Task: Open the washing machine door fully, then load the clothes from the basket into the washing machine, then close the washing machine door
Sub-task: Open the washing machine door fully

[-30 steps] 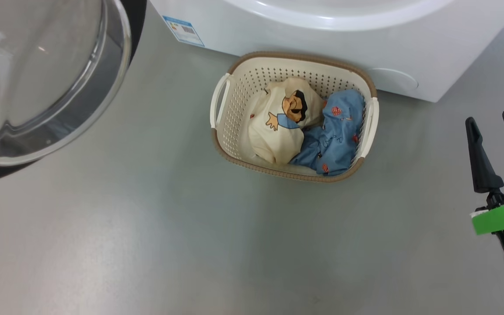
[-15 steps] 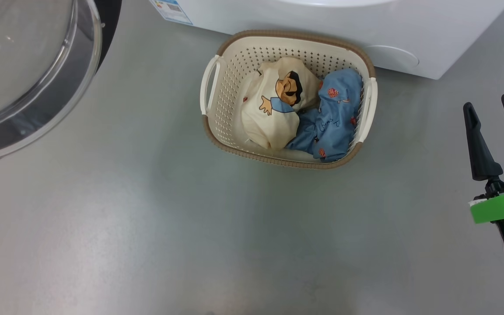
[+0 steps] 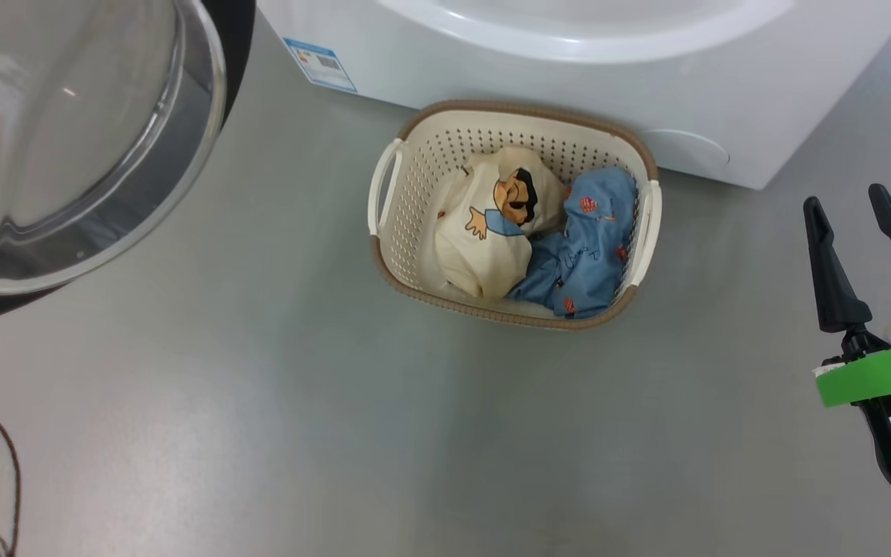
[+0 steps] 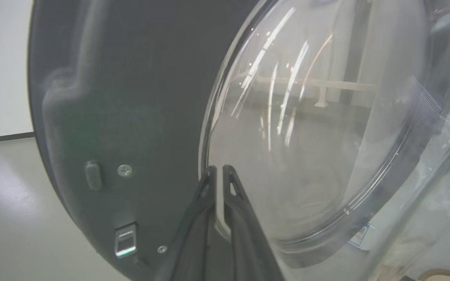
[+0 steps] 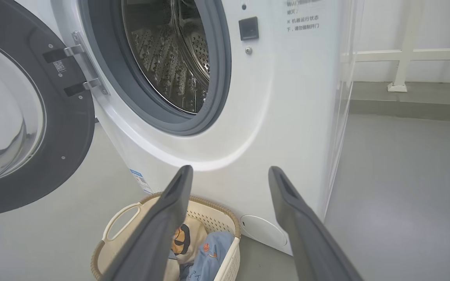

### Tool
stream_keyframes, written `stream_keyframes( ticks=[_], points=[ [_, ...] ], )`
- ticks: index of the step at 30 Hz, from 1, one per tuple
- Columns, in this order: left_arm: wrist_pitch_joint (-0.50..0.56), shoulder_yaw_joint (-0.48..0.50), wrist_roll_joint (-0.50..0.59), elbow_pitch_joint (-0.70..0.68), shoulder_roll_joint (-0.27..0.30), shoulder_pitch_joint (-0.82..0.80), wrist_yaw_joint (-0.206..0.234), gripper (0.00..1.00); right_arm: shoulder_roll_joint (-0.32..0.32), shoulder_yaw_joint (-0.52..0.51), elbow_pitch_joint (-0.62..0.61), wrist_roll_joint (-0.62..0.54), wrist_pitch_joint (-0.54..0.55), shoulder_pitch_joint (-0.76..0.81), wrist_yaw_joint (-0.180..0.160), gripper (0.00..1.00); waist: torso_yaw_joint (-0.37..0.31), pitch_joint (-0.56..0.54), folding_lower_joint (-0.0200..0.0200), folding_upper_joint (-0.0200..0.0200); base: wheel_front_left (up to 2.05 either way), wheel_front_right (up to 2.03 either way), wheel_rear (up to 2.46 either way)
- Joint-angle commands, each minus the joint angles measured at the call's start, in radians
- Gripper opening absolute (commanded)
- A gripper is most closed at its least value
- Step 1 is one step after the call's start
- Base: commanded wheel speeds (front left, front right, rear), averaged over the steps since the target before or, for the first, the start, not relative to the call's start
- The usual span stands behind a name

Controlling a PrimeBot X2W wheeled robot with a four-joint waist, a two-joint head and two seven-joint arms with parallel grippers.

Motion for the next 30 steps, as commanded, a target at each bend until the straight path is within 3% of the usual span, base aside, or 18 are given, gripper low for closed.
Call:
stream_keyframes(
  ticks=[1,4,5,10,12,21,30],
  points=[
    [-0.005,0.002,0.004,-0.051,0.045,0.047,-0.002,0.0,-0.007,0.012,-0.019,0.004,-0.008,0.031,0.005,1.0,0.014,-0.032,0.0001,0.0,0.0,0.0,0.0],
    [-0.005,-0.037,-0.035,-0.099,0.021,0.085,-0.003,0.0,0.0,0.015,-0.017,0.005,-0.008,0.039,0.005,1.0,0.018,-0.057,0.0001,0.0,0.0,0.0,0.0],
    [-0.005,-0.05,-0.048,-0.118,0.014,0.102,-0.003,0.08,0.003,0.016,-0.017,0.006,-0.008,0.041,0.005,1.0,0.019,-0.066,0.0001,0.0,0.0,0.0,0.0],
    [-0.005,-0.116,-0.1,-0.202,-0.004,0.186,-0.003,0.57,0.013,0.023,-0.011,0.009,-0.008,0.056,0.005,1.0,0.019,-0.115,0.0001,0.0,0.0,0.0,0.0],
    [-0.005,-0.135,-0.116,-0.233,-0.009,0.216,-0.003,1.0,0.015,0.023,-0.011,0.011,-0.008,0.06,0.005,1.0,0.016,-0.131,0.0001,0.0,0.0,0.0,0.0],
    [-0.005,-0.245,-0.188,-0.326,-0.032,0.329,-0.003,1.0,0.026,0.023,-0.014,0.019,-0.008,0.081,0.005,1.0,-0.023,-0.185,0.0001,0.0,0.0,0.0,0.0],
    [-0.005,-0.36,-0.222,-0.408,-0.017,0.389,-0.003,1.0,0.041,0.013,-0.018,0.018,-0.008,0.09,0.005,1.0,-0.101,-0.205,0.0001,0.0,0.0,0.0,0.0]
  ],
)
